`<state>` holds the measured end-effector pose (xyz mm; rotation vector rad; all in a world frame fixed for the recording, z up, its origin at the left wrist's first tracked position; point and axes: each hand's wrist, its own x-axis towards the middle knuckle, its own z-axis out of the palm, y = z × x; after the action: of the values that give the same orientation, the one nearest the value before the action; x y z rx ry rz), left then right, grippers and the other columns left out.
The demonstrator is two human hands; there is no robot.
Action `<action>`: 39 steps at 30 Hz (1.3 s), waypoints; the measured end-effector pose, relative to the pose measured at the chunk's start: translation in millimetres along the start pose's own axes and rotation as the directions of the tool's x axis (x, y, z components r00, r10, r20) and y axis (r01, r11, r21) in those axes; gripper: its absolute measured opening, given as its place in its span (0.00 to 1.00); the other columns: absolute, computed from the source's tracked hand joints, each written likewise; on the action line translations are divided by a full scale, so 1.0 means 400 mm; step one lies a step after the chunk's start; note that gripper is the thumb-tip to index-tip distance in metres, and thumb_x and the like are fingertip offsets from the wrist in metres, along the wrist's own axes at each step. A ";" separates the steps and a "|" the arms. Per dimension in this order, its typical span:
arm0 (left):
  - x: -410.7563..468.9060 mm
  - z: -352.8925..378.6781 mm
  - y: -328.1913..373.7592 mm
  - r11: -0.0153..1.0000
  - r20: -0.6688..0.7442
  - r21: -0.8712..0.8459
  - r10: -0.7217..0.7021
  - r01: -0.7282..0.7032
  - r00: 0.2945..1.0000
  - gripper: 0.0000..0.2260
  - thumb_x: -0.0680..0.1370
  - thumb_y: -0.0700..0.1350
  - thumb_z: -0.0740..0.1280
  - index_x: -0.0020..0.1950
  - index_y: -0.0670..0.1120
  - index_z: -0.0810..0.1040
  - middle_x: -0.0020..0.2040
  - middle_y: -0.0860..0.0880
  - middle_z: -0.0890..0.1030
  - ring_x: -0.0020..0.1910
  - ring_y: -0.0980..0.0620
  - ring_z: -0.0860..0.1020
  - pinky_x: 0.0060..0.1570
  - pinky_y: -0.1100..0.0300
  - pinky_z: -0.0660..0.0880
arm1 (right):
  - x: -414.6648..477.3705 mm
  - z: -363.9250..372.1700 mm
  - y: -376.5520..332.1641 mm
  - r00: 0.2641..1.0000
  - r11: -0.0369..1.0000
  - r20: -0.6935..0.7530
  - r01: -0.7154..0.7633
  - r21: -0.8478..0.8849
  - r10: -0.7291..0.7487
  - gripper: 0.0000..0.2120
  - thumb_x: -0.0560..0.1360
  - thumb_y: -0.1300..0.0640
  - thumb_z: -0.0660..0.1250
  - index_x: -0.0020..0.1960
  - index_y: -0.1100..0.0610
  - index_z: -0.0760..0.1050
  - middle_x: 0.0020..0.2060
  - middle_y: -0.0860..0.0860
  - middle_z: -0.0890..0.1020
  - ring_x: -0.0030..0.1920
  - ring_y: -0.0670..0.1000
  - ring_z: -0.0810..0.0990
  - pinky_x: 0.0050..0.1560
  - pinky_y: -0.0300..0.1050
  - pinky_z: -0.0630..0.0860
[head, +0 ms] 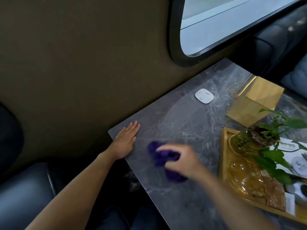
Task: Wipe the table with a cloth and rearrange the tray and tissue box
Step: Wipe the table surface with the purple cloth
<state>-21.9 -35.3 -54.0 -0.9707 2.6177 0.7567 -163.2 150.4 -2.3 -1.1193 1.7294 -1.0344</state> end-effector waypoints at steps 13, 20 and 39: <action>0.007 0.026 -0.018 0.999 -0.042 0.031 0.015 -0.014 0.999 0.22 0.83 0.45 0.46 0.76 0.50 0.44 0.78 0.53 0.44 0.76 0.58 0.43 0.73 0.60 0.40 | 0.033 -0.155 0.118 0.896 0.533 -0.291 -0.436 -0.725 0.337 0.37 0.68 0.47 0.67 0.72 0.41 0.53 0.75 0.53 0.57 0.73 0.63 0.52 0.70 0.59 0.55; -0.011 0.057 0.015 0.990 -0.191 0.131 -0.029 0.054 0.981 0.25 0.82 0.54 0.46 0.76 0.48 0.45 0.78 0.51 0.46 0.76 0.56 0.44 0.74 0.57 0.41 | -0.076 0.087 0.085 0.917 0.646 -0.364 -0.377 -0.663 0.162 0.31 0.60 0.49 0.65 0.65 0.46 0.70 0.64 0.54 0.75 0.63 0.64 0.68 0.58 0.63 0.66; -0.017 0.067 0.035 0.971 -0.246 0.219 -0.035 0.090 0.969 0.26 0.81 0.54 0.46 0.77 0.45 0.49 0.78 0.47 0.50 0.77 0.52 0.48 0.75 0.54 0.44 | -0.227 0.161 0.008 0.941 0.893 0.262 -0.296 0.339 0.213 0.25 0.61 0.76 0.62 0.54 0.59 0.79 0.24 0.37 0.79 0.26 0.37 0.73 0.31 0.27 0.68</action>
<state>-24.9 -7.9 -68.5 -1.1315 2.7824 0.3272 -79.6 223.9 -9.1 -0.7080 1.3844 -0.9825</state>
